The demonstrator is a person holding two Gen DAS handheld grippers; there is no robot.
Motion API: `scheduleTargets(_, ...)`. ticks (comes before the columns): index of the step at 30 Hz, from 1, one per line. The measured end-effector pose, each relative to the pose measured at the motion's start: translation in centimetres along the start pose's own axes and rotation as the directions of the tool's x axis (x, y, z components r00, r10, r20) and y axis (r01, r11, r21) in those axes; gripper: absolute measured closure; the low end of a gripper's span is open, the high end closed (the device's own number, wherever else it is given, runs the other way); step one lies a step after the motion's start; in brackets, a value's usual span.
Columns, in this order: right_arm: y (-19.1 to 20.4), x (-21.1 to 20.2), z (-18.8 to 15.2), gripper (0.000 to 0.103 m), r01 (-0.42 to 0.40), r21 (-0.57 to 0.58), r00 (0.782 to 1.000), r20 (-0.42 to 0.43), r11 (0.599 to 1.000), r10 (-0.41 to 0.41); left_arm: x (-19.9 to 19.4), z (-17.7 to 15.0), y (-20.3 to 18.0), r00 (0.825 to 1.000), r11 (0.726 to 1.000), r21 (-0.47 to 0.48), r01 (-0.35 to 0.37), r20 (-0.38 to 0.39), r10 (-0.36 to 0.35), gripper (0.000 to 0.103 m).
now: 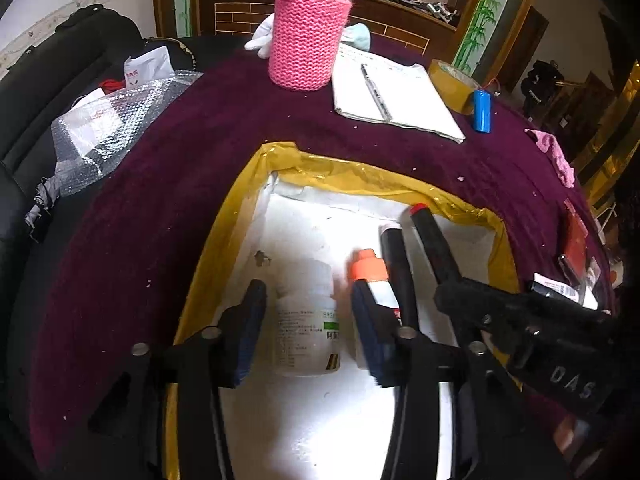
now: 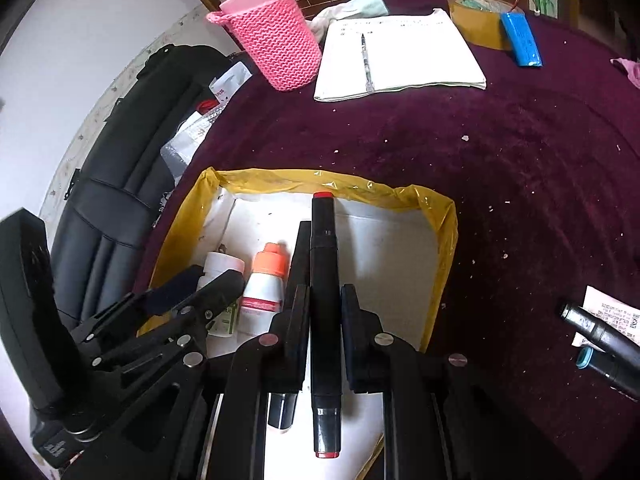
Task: Organize objects
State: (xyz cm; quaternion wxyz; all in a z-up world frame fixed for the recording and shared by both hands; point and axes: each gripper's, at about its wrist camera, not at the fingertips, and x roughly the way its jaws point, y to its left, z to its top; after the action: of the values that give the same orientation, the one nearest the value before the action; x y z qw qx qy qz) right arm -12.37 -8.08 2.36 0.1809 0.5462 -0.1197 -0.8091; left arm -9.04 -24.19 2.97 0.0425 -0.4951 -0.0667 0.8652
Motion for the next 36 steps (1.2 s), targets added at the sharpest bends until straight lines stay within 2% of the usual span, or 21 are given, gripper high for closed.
scheduleTargets(2, 0.0, 0.1, -0.2, 0.088, -0.002, 0.009, 1.0, 0.009, 1.0, 0.002, 0.0, 0.0, -0.1, 1.0, 1.0, -0.005, 0.014, 0.0, -0.014, 0.051)
scheduleTargets(4, 0.0, -0.2, -0.2, 0.081, 0.002, 0.01, 0.999, 0.032, 1.0, -0.002, 0.0, 0.1, -0.1, 1.0, 1.0, -0.017, 0.019, -0.002, -0.019, 0.05)
scheduleTargets(6, 0.0, -0.9, -0.1, 0.066, 0.008, -0.003, 0.998, 0.066, 1.0, -0.008, -0.2, 0.1, 0.2, 0.999, 0.998, -0.044, 0.036, -0.007, -0.036, 0.05)
scheduleTargets(9, 0.0, -2.6, -0.2, 0.055, -0.002, -0.025, 0.994, 0.111, 1.0, 0.005, -1.1, 0.0, 0.9, 0.996, 0.991, -0.111, 0.081, -0.017, -0.083, 0.05)
scheduleTargets(15, -1.4, -9.3, -3.6, 0.05, -0.047, -0.098, 0.985, 0.16, 0.994, 0.063, -8.1, -2.6, 1.1, 0.98, 0.967, -0.178, 0.183, 0.11, -0.165, 0.05)
scheduleTargets(18, -3.3, -13.6, -6.4, 0.045, -0.067, -0.115, 0.98, 0.182, 0.991, 0.087, -13.2, -4.9, 0.0, 0.954, 0.947, -0.179, 0.267, 0.189, -0.233, 0.047)
scheduleTargets(20, -5.1, -17.1, -8.8, 0.043, -0.079, -0.122, 0.974, 0.203, 0.989, 0.103, -16.4, -6.5, -1.2, 0.93, 0.936, -0.153, 0.316, 0.243, -0.275, 0.037)
scheduleTargets(21, -6.0, -18.9, -10.1, 0.042, -0.074, -0.13, 0.971, 0.216, 0.989, 0.101, -17.6, -7.0, -1.8, 0.922, 0.934, -0.14, 0.329, 0.262, -0.285, 0.036)
scheduleTargets(24, -8.7, -23.5, -13.5, 0.04, -0.028, -0.132, 0.963, 0.263, 0.991, 0.062, -21.3, -8.6, -3.8, 0.894, 0.919, -0.106, 0.38, 0.298, -0.335, 0.036)
scheduleTargets(28, -12.1, -31.1, -17.1, 0.04, 0.042, -0.106, 0.946, 0.324, 0.993, -0.006, -26.8, -9.7, -6.9, 0.847, 0.884, -0.04, 0.466, 0.31, -0.432, 0.036)
scheduleTargets(30, -12.9, -36.3, -18.2, 0.04, 0.072, -0.105, 0.928, 0.372, 0.992, -0.028, -30.9, -9.6, -8.3, 0.823, 0.878, 0.019, 0.479, 0.339, -0.456, 0.036)
scheduleTargets(31, -13.1, -39.4, -18.9, 0.04, 0.084, -0.1, 0.911, 0.411, 0.991, -0.036, -32.8, -9.5, -8.6, 0.813, 0.878, 0.043, 0.477, 0.359, -0.459, 0.036)
scheduleTargets(34, -13.2, -49.5, -20.2, 0.04, 0.129, -0.079, 0.849, 0.524, 0.989, -0.069, -40.3, -8.8, -9.3, 0.776, 0.895, 0.118, 0.43, 0.459, -0.433, 0.036)
scheduleTargets(35, -13.0, -53.1, -20.4, 0.039, 0.167, -0.06, 0.821, 0.561, 0.984, -0.105, -43.2, -8.4, -9.3, 0.762, 0.907, 0.131, 0.4, 0.503, -0.408, 0.036)
scheduleTargets(36, -12.7, -56.7, -20.5, 0.038, 0.224, -0.028, 0.784, 0.599, 0.974, -0.163, -45.6, -8.0, -9.2, 0.746, 0.919, 0.134, 0.371, 0.546, -0.381, 0.036)
